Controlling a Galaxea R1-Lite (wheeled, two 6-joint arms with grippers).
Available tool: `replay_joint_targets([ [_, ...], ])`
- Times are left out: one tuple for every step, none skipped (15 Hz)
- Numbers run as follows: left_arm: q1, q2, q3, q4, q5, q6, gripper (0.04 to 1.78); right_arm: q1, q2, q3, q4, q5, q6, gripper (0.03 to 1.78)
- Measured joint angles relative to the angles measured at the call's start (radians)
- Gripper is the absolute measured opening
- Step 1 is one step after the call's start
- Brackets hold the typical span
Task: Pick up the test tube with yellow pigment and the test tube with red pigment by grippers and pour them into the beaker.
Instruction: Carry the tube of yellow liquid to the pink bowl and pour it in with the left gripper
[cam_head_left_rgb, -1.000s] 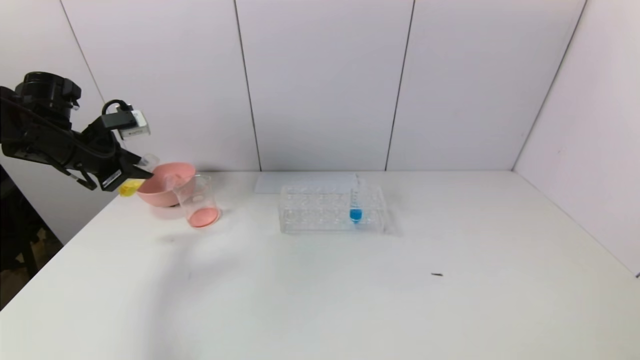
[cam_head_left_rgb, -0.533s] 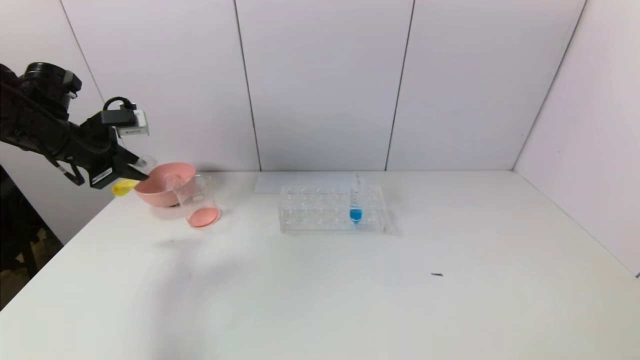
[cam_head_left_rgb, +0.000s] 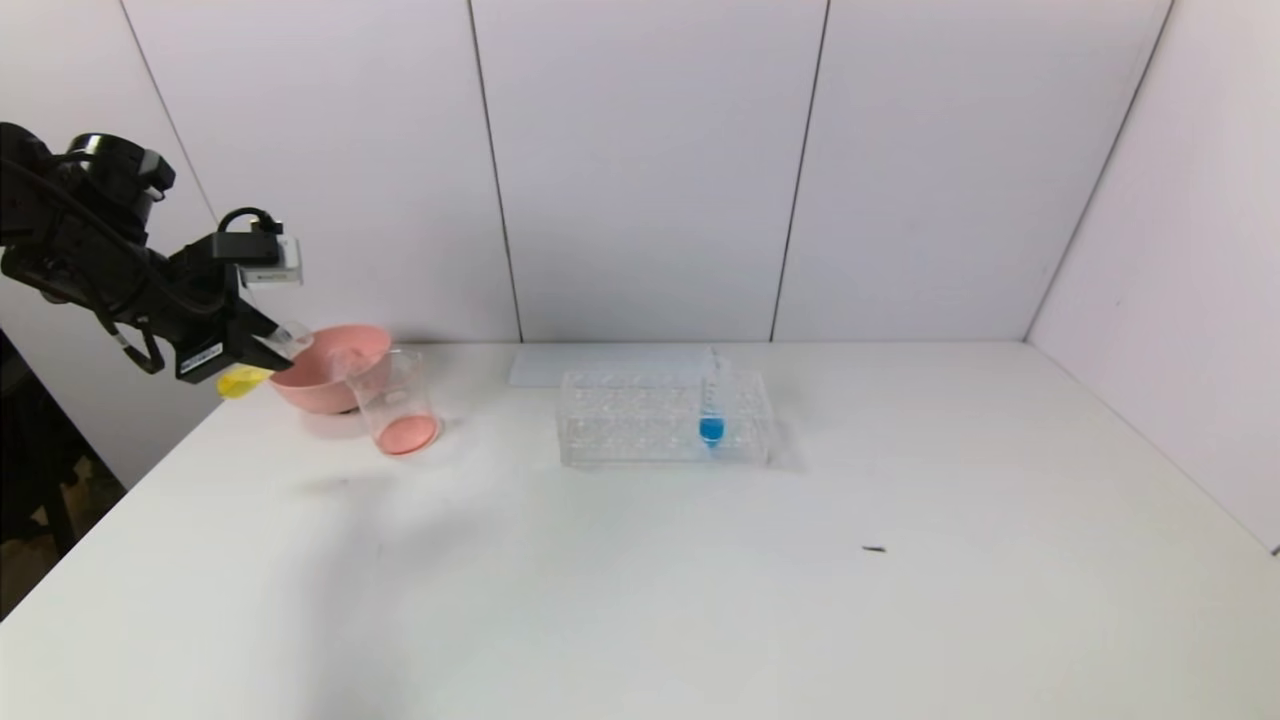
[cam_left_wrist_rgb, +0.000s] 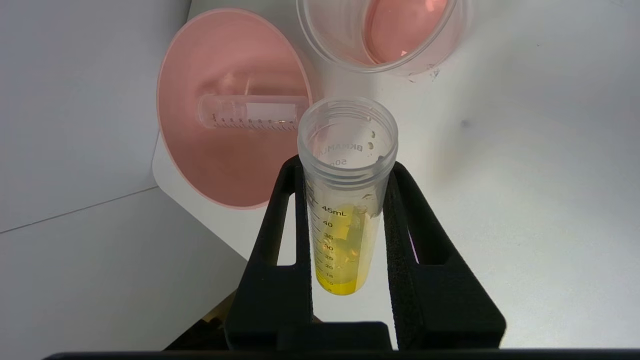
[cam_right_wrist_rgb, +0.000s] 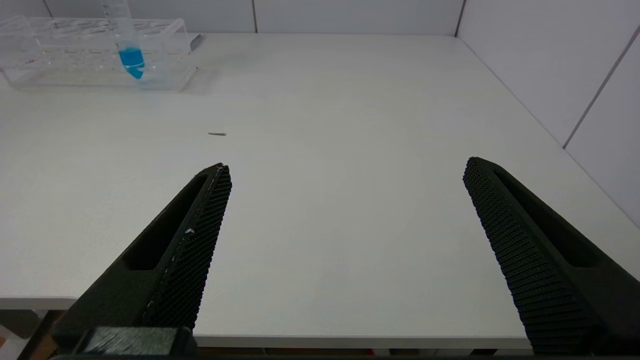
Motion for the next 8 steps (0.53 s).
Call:
replay_joint_targets([
  [0.000, 0.002, -0.001, 0.000, 0.004, 0.004, 0.44, 0.000, 0.000, 0.000, 0.000, 0.000, 0.000, 1.70],
  [0.000, 0.004, -0.002, 0.000, 0.006, 0.009, 0.44, 0.000, 0.000, 0.000, 0.000, 0.000, 0.000, 1.70],
  [0.000, 0.008, -0.002, -0.001, 0.013, 0.018, 0.44, 0.000, 0.000, 0.000, 0.000, 0.000, 0.000, 1.70],
  [0.000, 0.011, -0.002, -0.004, 0.023, 0.025, 0.44, 0.000, 0.000, 0.000, 0.000, 0.000, 0.000, 1.70],
  [0.000, 0.013, -0.002, -0.006, 0.028, 0.030, 0.44, 0.000, 0.000, 0.000, 0.000, 0.000, 0.000, 1.70],
  [0.000, 0.014, -0.003, -0.008, 0.028, 0.037, 0.44, 0.000, 0.000, 0.000, 0.000, 0.000, 0.000, 1.70],
  [-0.001, 0.015, -0.004, -0.010, 0.028, 0.040, 0.44, 0.000, 0.000, 0.000, 0.000, 0.000, 0.000, 1.70],
  [-0.003, 0.016, -0.004, -0.011, 0.028, 0.041, 0.44, 0.000, 0.000, 0.000, 0.000, 0.000, 0.000, 1.70],
])
